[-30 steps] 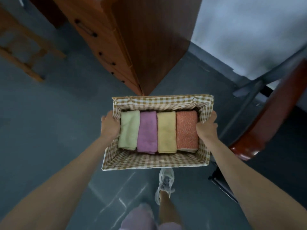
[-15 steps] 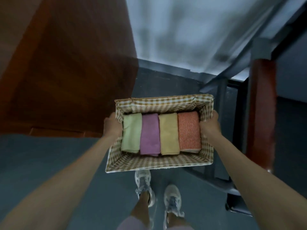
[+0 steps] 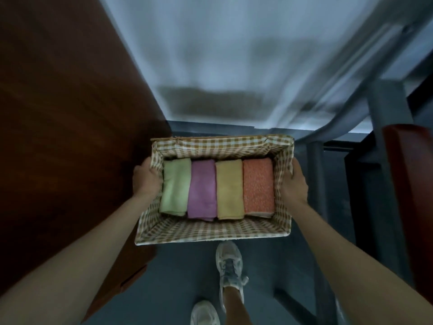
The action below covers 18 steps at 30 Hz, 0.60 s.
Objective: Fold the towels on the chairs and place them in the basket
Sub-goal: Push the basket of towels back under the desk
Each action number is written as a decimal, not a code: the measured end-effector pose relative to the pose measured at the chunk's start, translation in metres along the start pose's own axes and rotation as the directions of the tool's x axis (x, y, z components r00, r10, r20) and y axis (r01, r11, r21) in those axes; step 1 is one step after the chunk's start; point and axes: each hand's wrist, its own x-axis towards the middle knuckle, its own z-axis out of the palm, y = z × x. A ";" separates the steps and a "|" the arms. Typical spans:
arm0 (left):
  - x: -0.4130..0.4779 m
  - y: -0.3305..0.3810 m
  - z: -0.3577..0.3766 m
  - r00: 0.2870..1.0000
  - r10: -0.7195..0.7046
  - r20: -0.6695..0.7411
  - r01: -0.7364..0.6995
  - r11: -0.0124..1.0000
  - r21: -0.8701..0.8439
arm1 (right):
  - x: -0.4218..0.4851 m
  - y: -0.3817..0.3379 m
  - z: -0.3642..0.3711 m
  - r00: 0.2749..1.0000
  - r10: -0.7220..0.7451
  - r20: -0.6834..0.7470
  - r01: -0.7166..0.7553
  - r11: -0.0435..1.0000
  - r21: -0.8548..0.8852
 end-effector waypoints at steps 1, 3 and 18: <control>0.010 0.000 0.008 1.000 0.016 0.000 -0.016 1.000 0.010 | 0.010 0.005 0.009 1.000 -0.005 -0.019 0.005 1.000 -0.019; 0.028 -0.003 0.025 0.999 0.029 0.015 -0.029 0.999 0.018 | 0.028 0.019 0.025 0.999 -0.001 -0.035 -0.001 0.998 -0.064; 0.056 -0.048 0.086 0.985 -0.082 0.152 0.073 0.995 0.065 | 0.049 0.088 0.071 0.997 0.081 0.006 -0.079 0.977 -0.198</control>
